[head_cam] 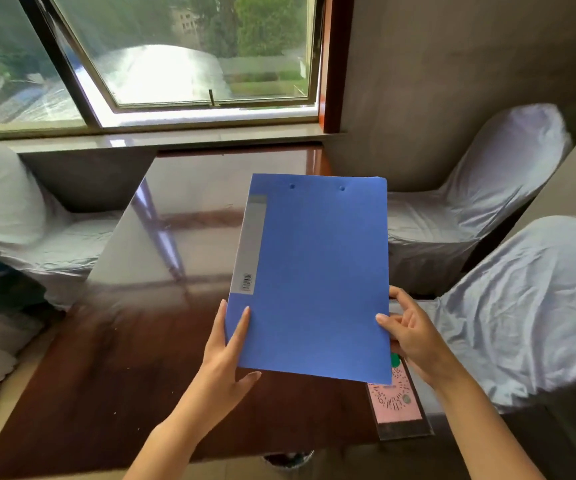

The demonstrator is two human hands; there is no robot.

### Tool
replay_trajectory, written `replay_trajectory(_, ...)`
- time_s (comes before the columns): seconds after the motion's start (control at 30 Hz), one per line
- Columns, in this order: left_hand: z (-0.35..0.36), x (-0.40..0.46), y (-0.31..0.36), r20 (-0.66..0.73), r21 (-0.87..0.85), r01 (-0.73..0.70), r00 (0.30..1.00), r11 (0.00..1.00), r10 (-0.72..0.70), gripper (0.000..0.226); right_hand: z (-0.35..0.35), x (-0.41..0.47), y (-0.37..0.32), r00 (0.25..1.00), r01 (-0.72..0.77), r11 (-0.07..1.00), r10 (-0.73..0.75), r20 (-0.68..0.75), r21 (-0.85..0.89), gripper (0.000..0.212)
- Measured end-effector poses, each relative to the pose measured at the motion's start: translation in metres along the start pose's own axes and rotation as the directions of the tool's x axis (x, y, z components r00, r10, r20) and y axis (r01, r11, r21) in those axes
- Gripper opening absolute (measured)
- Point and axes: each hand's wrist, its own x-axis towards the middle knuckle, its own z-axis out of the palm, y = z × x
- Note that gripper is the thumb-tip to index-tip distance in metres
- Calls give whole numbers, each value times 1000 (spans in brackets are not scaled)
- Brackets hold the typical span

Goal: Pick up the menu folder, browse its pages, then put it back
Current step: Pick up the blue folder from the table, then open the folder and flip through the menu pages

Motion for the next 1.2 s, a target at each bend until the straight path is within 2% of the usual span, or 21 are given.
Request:
replay_trajectory(0.13, -7, 0, 2, -60, 12, -48, 997, 999, 48, 103, 5, 0, -5, 999, 24, 1000, -25, 37, 12, 35)
replay_trajectory(0.23, -8, -3, 2, -69, -11, -73, 995, 997, 72, 97, 14, 1, -11, 998, 34, 993, -40, 45, 117, 35)
replay_trajectory(0.33, -1, -4, 5, -84, -151, 1, 996, 988, -14, 86, 24, -2, -13, 998, 21, 979, -33, 54, 204, 38)
replay_trajectory(0.43, 2, -2, 9, -109, -291, 83, 987, 953, -120, 77, 29, -2, -14, 994, 75, 962, -92, 53, 261, 58)
replay_trajectory(0.5, 2, 1, 12, -132, -490, 111, 971, 864, -200, 84, 30, 0, -18, 992, 104, 949, -120, 36, 297, 52)
replay_trajectory(0.57, 1, 5, 17, -131, -721, 133, 938, 680, -322, 69, 28, 2, -19, 996, 89, 964, -92, 1, 251, 46)
replay_trajectory(0.6, 0, 7, 18, -144, -805, 120, 911, 582, -386, 54, 26, 1, -19, 997, 71, 976, -72, -5, 204, 53)
replay_trajectory(0.63, -2, 8, 16, -155, -871, 91, 882, 483, -445, 37, 22, 0, -16, 998, 62, 985, -62, -5, 163, 60)
replay_trajectory(0.67, -8, 10, 14, -150, -926, 46, 866, 375, -477, 33, 19, -1, -13, 998, 59, 987, -59, -7, 152, 64)
replay_trajectory(0.73, -23, 12, 6, -95, -972, 14, 889, 233, -449, 37, 12, -3, -11, 997, 78, 986, -75, -23, 148, 66)
replay_trajectory(0.83, -39, 14, 7, 34, -954, 140, 929, 266, -369, 21, 6, -4, -15, 989, 140, 977, -129, -72, 159, 66)
replay_trajectory(0.93, -36, 8, 7, 142, -929, 271, 890, 253, -434, 17, 2, -4, -17, 988, 137, 977, -122, -99, 164, 67)
replay_trajectory(1.0, -32, 3, 8, 150, -948, 251, 894, 194, -423, 16, -1, -4, -17, 990, 120, 979, -104, -98, 168, 66)
replay_trajectory(1.07, -27, -1, 9, 143, -971, 211, 893, 116, -427, 25, -7, -7, -18, 996, 87, 983, -80, -48, 161, 62)
replay_trajectory(1.2, -24, -6, 2, 153, -979, 198, 872, 49, -465, 33, -21, -12, -24, 991, -6, 989, -14, 134, 150, 85)
